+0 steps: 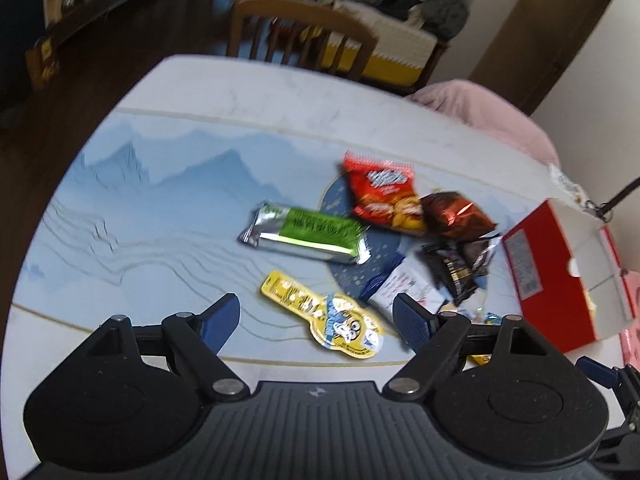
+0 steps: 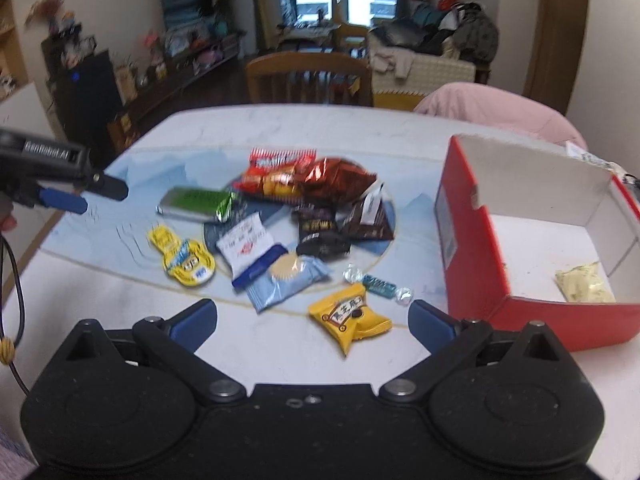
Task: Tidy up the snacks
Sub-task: 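Grasp the Minion jelly pouch with the left gripper while the right grasps the sesame candy packet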
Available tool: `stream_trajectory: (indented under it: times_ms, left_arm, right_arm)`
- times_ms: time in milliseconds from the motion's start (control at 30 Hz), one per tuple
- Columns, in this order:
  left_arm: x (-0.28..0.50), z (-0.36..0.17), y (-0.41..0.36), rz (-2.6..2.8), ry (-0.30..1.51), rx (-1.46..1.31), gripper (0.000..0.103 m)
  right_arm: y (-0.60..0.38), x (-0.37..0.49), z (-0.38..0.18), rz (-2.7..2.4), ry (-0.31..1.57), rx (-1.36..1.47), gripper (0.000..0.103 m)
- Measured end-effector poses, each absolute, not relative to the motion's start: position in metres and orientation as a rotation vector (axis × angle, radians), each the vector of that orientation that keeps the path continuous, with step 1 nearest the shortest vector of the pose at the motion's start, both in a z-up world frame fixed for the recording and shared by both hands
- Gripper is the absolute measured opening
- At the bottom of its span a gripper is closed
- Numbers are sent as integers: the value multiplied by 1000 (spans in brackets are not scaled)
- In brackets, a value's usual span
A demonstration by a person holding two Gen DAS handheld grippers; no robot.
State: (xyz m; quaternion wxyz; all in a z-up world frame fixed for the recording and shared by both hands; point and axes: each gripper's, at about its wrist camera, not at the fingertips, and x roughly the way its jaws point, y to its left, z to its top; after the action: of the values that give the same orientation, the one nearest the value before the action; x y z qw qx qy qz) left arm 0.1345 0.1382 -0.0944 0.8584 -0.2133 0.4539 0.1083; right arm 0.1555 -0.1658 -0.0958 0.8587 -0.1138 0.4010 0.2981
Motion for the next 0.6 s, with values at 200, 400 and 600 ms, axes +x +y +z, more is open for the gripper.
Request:
stream_trajectory:
  times_ms: [200,400,600]
  left_arm:
    - [161,-124,130,285,1056,-498,84]
    - [183,-151,127,411,1132,-549,84]
    - [200,-162,114,492,1158,-545,84]
  right_arm:
    - [-157,178,-120,651,882,-302,98]
    - [-152,196,-137,663,903,-340,91]
    - [-149,201,-143,692,902,-386,84]
